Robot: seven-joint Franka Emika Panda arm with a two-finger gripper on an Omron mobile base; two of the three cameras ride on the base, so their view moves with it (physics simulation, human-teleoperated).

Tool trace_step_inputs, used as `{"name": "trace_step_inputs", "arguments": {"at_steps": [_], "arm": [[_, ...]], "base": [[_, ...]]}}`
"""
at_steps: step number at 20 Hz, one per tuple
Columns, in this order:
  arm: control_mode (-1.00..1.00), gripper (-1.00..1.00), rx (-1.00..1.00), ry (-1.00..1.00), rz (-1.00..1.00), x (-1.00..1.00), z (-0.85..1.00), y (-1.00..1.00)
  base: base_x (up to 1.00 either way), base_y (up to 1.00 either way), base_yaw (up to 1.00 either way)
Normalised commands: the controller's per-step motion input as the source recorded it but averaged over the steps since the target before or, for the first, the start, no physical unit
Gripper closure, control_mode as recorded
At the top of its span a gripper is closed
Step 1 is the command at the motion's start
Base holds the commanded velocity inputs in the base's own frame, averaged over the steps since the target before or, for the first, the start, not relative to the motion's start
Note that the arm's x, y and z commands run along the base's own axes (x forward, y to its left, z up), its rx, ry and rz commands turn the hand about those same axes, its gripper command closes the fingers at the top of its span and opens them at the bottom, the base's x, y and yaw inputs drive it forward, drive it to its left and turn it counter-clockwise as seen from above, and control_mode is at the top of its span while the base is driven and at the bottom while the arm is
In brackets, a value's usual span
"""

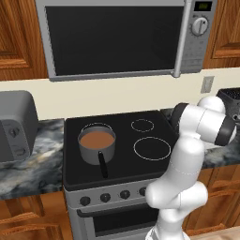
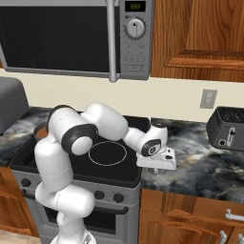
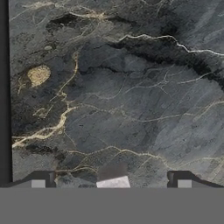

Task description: Pick up the sugar cube(s) and place them in the saucepan with hot chocolate.

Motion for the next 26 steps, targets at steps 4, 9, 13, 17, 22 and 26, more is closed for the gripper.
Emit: {"name": "trace_step_inputs", "arguments": {"at_steps": [4,9,13,17,22,26], "arm": [[-1.00,-1.00,0.00,0.00,0.00,0.00,-0.20,0.00],[-1.00,-1.00,0.00,0.00,0.00,0.00,-0.11,0.00],[-1.00,-1.00,0.00,0.00,0.00,0.00,-0.09,0.00],[-1.00,1.00,0.00,0.00,0.00,0.00,-0.08,0.00],[-1.00,1.00,0.00,0.00,0.00,0.00,-0.06,0.00],[-1.00,1.00,0.00,0.00,0.00,0.00,-0.03,0.00]], "base": [[0.00,0.00,0.00],[0.00,0.00,0.00],[0.00,0.00,0.00],[0.00,0.00,0.00],[0.00,0.00,0.00],[0.00,0.00,0.00]]}}
